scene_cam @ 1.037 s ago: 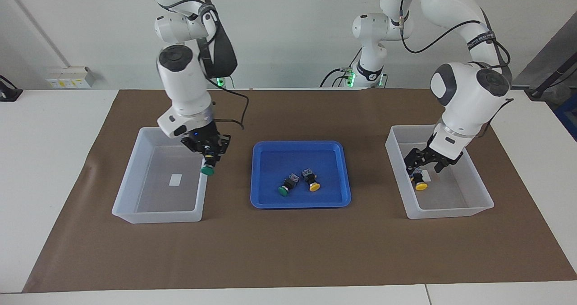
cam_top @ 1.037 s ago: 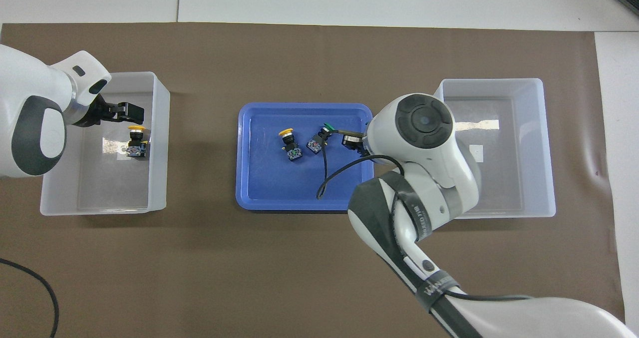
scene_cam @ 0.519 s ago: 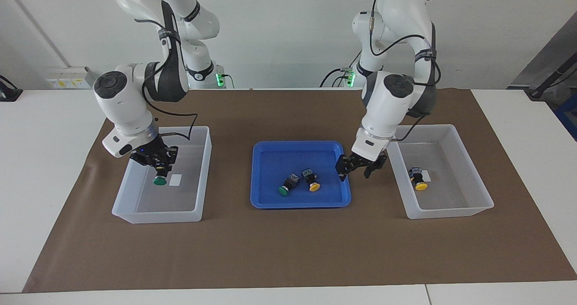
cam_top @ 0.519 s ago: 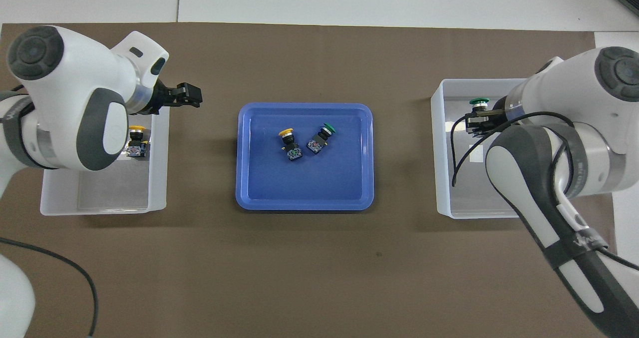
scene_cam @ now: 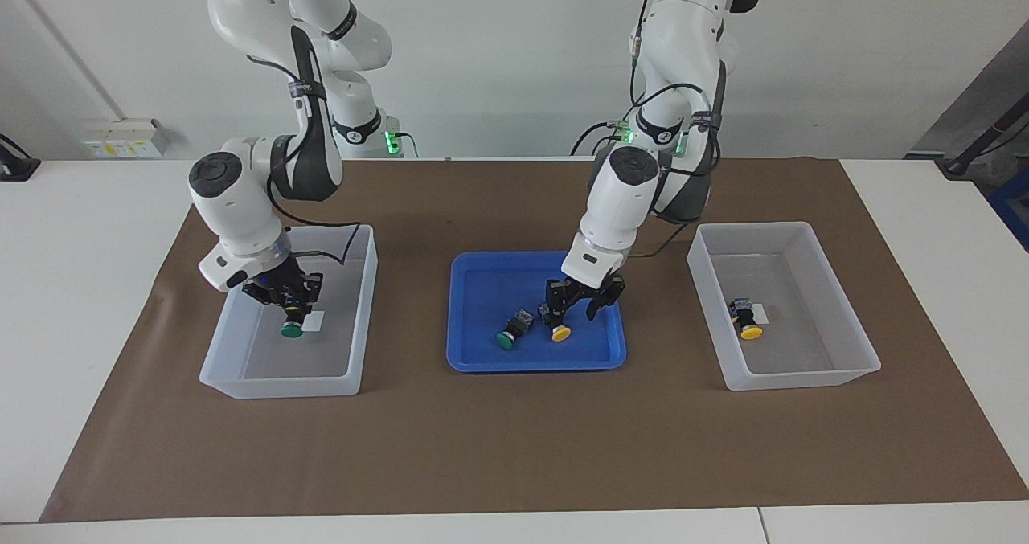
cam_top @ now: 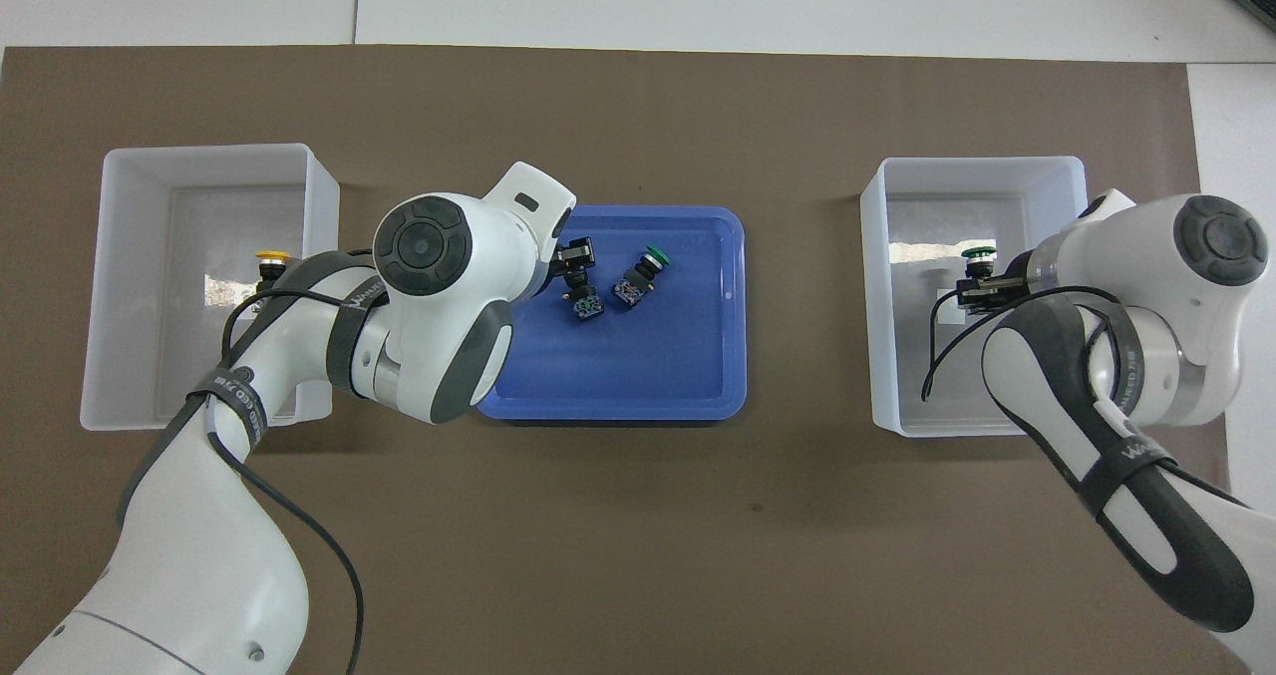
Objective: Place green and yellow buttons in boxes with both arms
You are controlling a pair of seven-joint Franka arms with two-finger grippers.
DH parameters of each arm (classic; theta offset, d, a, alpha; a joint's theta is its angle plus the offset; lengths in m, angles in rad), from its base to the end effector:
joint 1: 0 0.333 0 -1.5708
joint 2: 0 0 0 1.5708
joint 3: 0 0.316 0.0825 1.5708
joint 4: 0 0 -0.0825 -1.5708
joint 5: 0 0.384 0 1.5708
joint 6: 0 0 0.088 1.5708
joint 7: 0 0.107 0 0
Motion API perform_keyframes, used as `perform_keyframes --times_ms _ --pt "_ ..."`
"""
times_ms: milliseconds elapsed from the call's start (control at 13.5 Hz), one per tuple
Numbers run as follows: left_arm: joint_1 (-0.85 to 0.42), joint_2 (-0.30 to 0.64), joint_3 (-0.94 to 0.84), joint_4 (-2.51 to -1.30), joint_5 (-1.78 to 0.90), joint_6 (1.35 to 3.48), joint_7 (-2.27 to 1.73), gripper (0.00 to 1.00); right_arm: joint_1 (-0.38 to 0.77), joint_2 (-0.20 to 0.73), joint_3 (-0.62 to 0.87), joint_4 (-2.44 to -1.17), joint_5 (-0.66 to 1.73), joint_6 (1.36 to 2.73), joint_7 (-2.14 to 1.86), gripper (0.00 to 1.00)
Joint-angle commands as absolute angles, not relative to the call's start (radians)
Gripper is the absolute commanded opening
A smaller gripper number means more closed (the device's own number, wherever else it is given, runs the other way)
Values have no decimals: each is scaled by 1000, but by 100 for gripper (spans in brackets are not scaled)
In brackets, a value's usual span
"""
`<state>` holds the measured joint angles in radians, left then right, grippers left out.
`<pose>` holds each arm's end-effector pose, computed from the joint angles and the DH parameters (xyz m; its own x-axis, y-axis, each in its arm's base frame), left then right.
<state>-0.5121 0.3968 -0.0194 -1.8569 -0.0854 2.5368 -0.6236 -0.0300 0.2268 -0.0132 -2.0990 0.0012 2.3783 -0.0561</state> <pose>0.5721 -0.3341 0.3361 0.9677 0.1750 0.1815 0.1332 -0.9661 0.2213 0.5806 -0.0249 0.3171 0.9986 0.0126 0.0523 0.0123 -0.9999 0.0050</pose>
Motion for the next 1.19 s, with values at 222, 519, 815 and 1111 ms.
perform_keyframes --times_ms 222,519,815,1111 --pt "-554 417 -2 -1887 -104 2595 -657 63 -84 274 0 -2112 20 2480 -141 26" --pt "-558 419 -2 -1919 -104 2637 -684 63 -72 273 2 -2082 20 2462 -138 100" --pt "-574 417 2 -1927 -104 2638 -713 37 -23 201 9 -1923 20 2227 -50 100" --pt "-566 416 5 -1916 -103 2615 -712 0 70 158 9 -1850 21 2105 168 100"
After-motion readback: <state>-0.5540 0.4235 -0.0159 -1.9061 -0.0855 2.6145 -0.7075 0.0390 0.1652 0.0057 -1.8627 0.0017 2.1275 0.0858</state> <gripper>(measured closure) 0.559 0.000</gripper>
